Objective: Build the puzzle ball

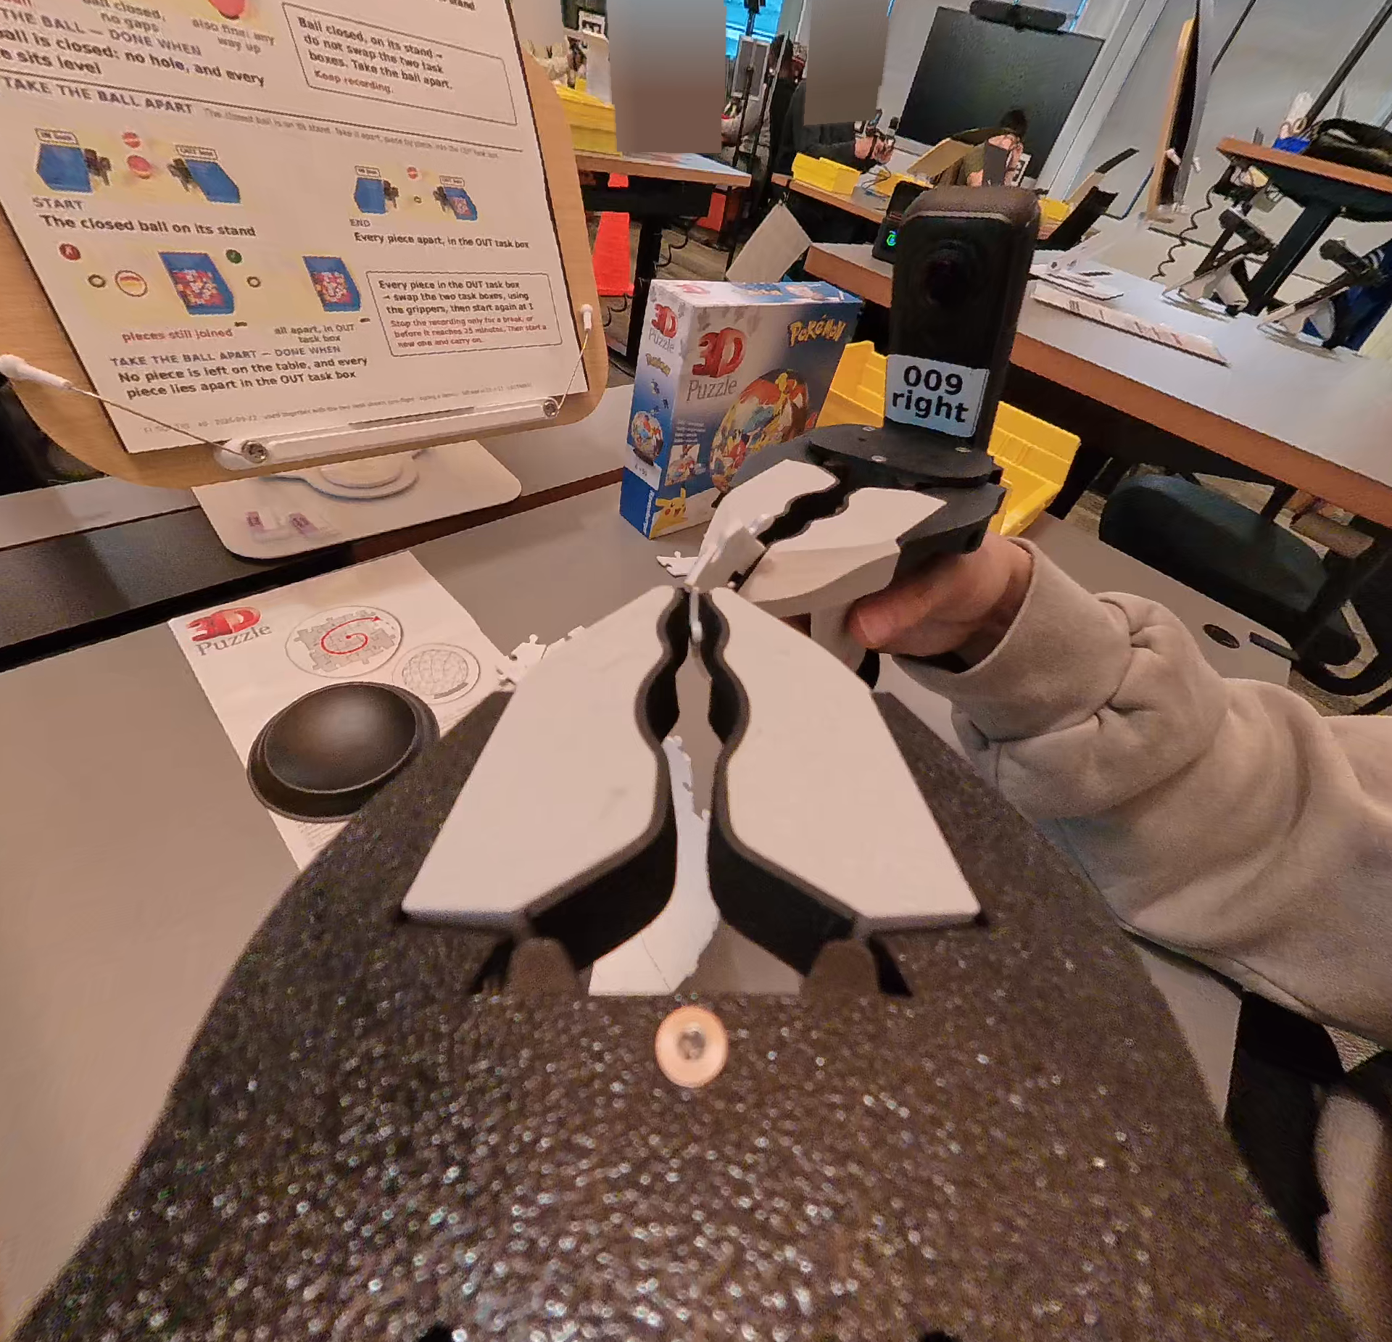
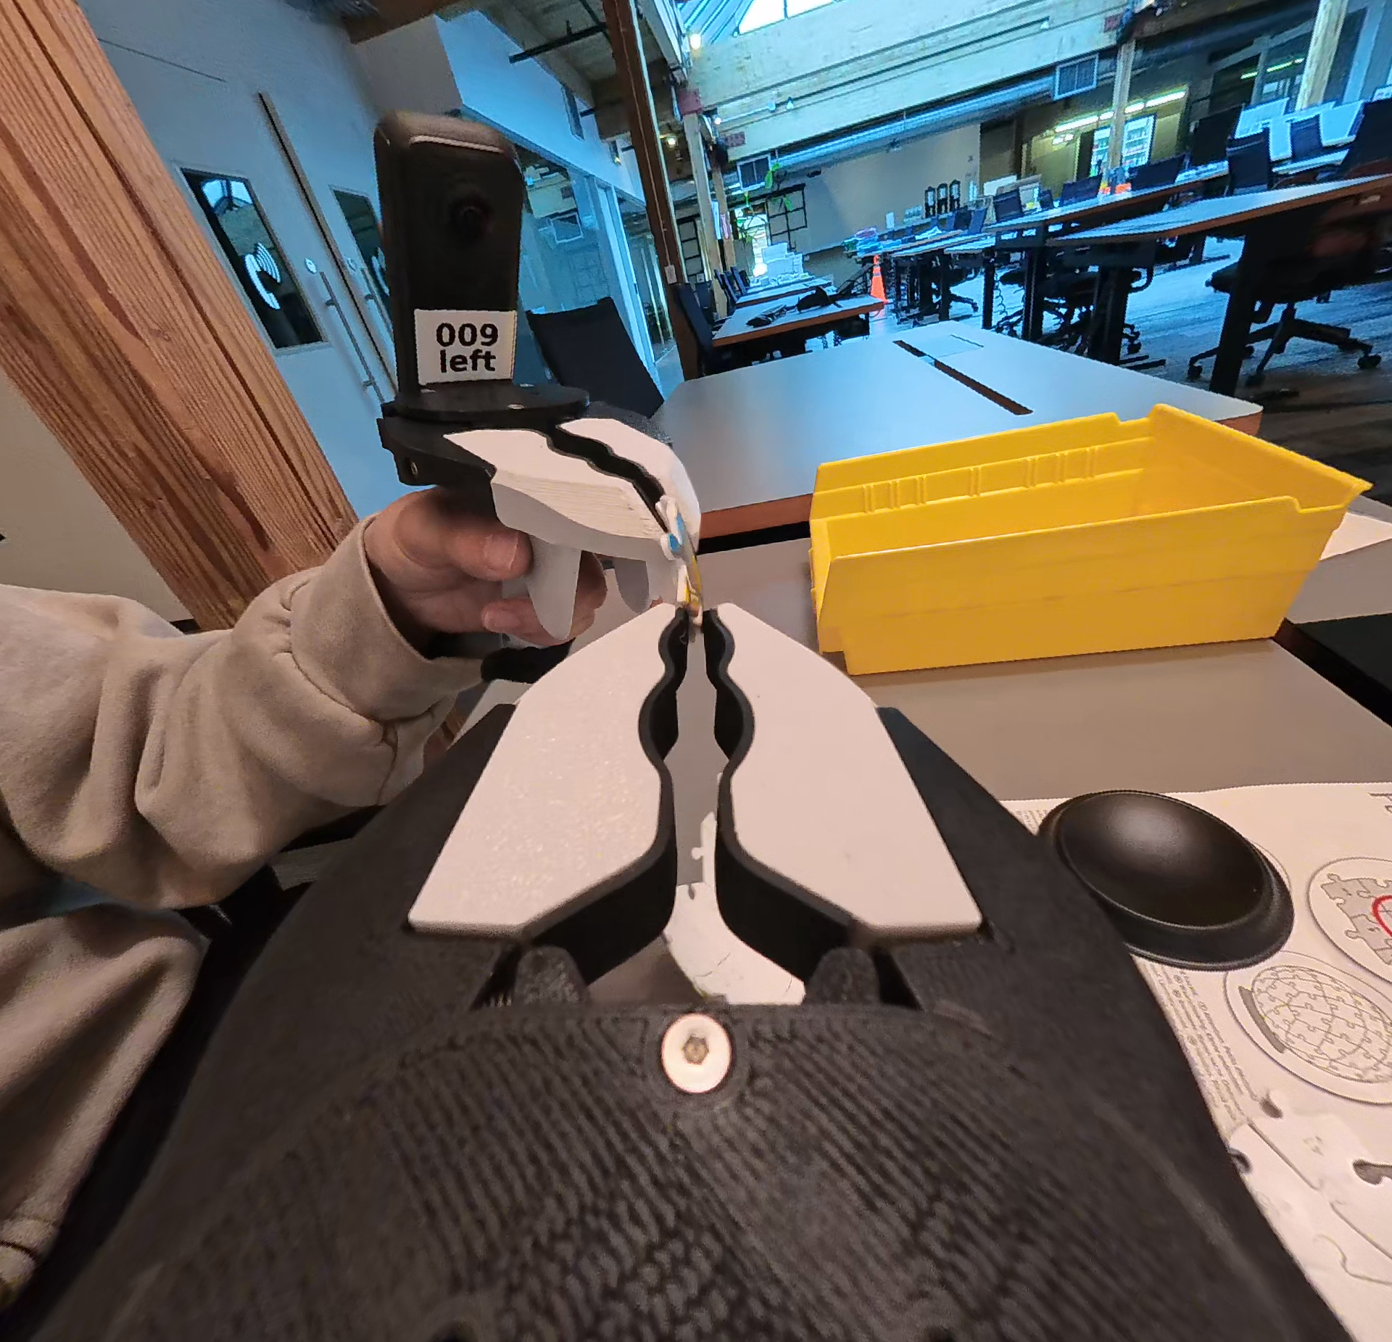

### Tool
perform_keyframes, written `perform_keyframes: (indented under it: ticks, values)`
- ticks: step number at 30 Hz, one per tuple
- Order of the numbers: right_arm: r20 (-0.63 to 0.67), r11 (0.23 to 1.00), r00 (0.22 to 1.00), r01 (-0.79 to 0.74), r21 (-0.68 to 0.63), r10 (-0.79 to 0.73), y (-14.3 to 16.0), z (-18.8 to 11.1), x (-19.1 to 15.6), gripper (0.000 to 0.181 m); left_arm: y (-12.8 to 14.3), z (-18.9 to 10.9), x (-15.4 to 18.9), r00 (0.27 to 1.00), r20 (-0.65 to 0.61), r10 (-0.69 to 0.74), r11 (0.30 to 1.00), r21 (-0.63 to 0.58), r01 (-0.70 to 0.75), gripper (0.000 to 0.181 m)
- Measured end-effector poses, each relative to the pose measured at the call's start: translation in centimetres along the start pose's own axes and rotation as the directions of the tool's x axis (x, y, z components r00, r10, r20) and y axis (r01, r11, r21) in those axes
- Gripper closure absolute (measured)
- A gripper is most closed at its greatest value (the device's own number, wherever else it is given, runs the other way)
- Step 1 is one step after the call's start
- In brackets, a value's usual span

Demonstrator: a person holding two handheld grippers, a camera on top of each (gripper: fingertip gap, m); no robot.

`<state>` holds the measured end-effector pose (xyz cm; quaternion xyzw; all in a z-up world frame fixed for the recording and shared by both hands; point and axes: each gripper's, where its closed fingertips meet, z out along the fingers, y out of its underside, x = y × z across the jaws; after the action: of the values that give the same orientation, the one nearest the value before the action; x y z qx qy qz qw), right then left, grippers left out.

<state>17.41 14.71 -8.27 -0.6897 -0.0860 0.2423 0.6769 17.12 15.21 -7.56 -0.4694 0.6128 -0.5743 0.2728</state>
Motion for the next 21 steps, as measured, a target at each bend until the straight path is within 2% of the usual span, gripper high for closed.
perform_keyframes:
  ticks: [8,14,21]
  values:
    - [0.021,0.998,0.999,0.045,-0.035,-0.044,0.5,0.2,-0.5,0.177,0.5,-0.4,0.3,1.000,0.011,0.011,1.000,0.011,-0.011,0.179]
    - [0.043,0.998,0.997,0.068,-0.016,-0.067,0.1,0.5,-1.2,0.177,0.2,-1.0,0.6,0.999,0.013,0.030,0.999,0.016,-0.030,0.179]
    - [0.039,0.998,0.999,-0.025,-0.056,0.027,0.5,0.5,-1.0,0.177,0.5,-0.9,0.4,0.989,0.076,0.130,0.991,-0.040,-0.127,0.179]
